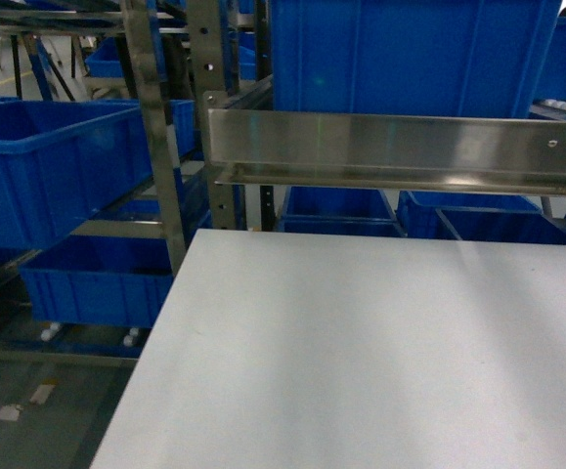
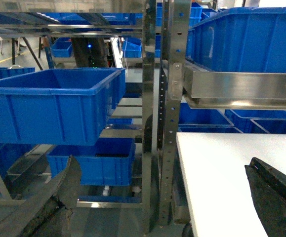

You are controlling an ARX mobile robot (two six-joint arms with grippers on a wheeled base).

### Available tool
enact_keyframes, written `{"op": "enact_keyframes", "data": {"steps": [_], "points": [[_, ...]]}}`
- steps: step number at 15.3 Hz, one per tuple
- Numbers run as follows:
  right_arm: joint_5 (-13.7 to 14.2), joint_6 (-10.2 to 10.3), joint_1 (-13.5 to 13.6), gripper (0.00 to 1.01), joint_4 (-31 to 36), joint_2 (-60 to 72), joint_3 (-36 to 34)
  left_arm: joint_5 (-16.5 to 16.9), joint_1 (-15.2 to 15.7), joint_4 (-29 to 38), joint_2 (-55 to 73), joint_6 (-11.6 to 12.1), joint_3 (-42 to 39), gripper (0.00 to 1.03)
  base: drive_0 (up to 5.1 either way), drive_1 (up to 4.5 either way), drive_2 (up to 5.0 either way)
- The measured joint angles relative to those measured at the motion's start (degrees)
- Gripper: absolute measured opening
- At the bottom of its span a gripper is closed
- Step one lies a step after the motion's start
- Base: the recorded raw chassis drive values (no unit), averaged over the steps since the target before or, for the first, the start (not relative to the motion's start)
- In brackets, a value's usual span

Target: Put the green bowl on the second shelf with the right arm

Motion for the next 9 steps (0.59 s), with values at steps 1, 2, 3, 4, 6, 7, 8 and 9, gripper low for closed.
{"op": "enact_keyframes", "data": {"steps": [1, 2, 3, 4, 6, 7, 8, 9], "points": [[0.0, 0.0, 0.0, 0.02, -0.1, 0.0, 0.0, 0.0, 0.0, -0.1, 0.0, 0.0, 0.0, 0.98, -5.0, 2.36, 2.4], [0.0, 0.0, 0.0, 0.02, -0.1, 0.0, 0.0, 0.0, 0.0, -0.1, 0.0, 0.0, 0.0, 0.98, -5.0, 2.36, 2.4], [0.0, 0.0, 0.0, 0.02, 0.1, 0.0, 0.0, 0.0, 0.0, -0.1, 0.0, 0.0, 0.0, 0.98, -4.9, 2.48, 2.5], [0.0, 0.0, 0.0, 0.02, -0.1, 0.0, 0.0, 0.0, 0.0, 0.0, 0.0, 0.0, 0.0, 0.98, -4.9, 2.48, 2.5], [0.0, 0.1, 0.0, 0.02, -0.1, 0.0, 0.0, 0.0, 0.0, -0.2, 0.0, 0.0, 0.0, 0.98, -4.9, 2.48, 2.5], [0.0, 0.1, 0.0, 0.02, -0.1, 0.0, 0.0, 0.0, 0.0, -0.1, 0.0, 0.0, 0.0, 0.98, -4.9, 2.48, 2.5], [0.0, 0.1, 0.0, 0.02, 0.0, 0.0, 0.0, 0.0, 0.0, 0.0, 0.0, 0.0, 0.0, 0.98, -4.9, 2.48, 2.5], [0.0, 0.1, 0.0, 0.02, -0.1, 0.0, 0.0, 0.0, 0.0, 0.0, 0.0, 0.0, 0.0, 0.98, -4.9, 2.48, 2.5]]}}
